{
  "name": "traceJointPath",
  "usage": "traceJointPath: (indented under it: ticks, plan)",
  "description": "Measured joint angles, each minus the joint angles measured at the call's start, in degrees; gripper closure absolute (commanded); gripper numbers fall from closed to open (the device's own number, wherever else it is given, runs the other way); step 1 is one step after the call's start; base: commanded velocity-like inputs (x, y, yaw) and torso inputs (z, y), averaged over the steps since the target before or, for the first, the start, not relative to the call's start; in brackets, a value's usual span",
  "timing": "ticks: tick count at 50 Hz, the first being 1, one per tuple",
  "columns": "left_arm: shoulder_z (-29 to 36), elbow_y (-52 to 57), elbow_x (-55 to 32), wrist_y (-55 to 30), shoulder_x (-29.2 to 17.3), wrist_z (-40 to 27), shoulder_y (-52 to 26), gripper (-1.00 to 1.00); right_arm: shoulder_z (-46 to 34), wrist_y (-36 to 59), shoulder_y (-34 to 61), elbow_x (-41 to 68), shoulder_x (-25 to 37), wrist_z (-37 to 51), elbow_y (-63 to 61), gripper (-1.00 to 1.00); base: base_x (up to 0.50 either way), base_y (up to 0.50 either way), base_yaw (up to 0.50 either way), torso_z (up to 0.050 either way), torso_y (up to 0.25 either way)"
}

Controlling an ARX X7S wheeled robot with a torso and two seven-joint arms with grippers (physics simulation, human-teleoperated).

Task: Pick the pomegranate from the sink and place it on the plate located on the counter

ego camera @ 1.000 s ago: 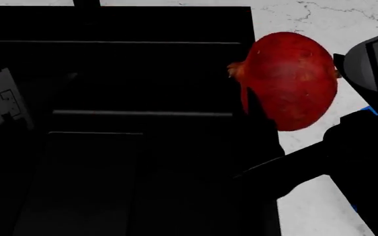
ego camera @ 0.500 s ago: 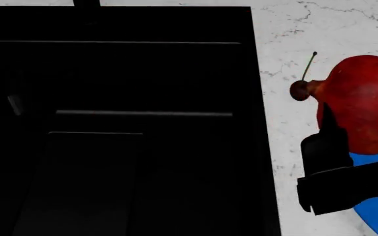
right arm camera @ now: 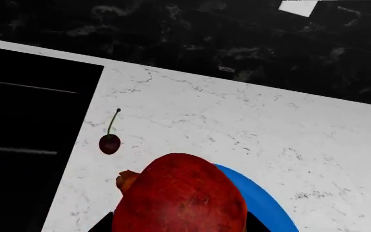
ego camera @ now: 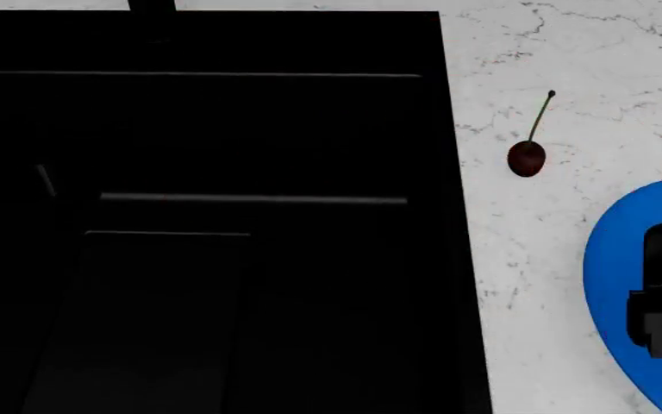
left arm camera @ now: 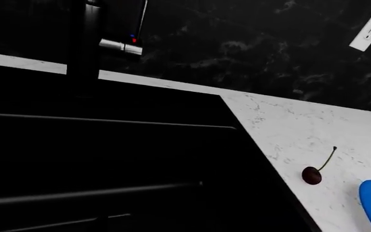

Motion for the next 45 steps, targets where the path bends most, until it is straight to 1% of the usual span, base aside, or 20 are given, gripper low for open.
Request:
traceJointPath:
  ticks: [24,45]
  plan:
    - [1.76,-0.67,2.04,0.81,-0.25,-0.2,-0.21,-1.0,2.13,-1.08,-5.75,-5.12,1.73,-2.08,1.94,1.0,0.0,0.0,0.0,0.0,0.0]
    - [2.74,-0.94,2.01,1.32,-0.29,0.81,-0.2,-1.0,1.73,-1.43,-9.25,-14.17,-1.28,-6.21,6.56,1.0,0.0,0.0,0.0,0.0,0.0]
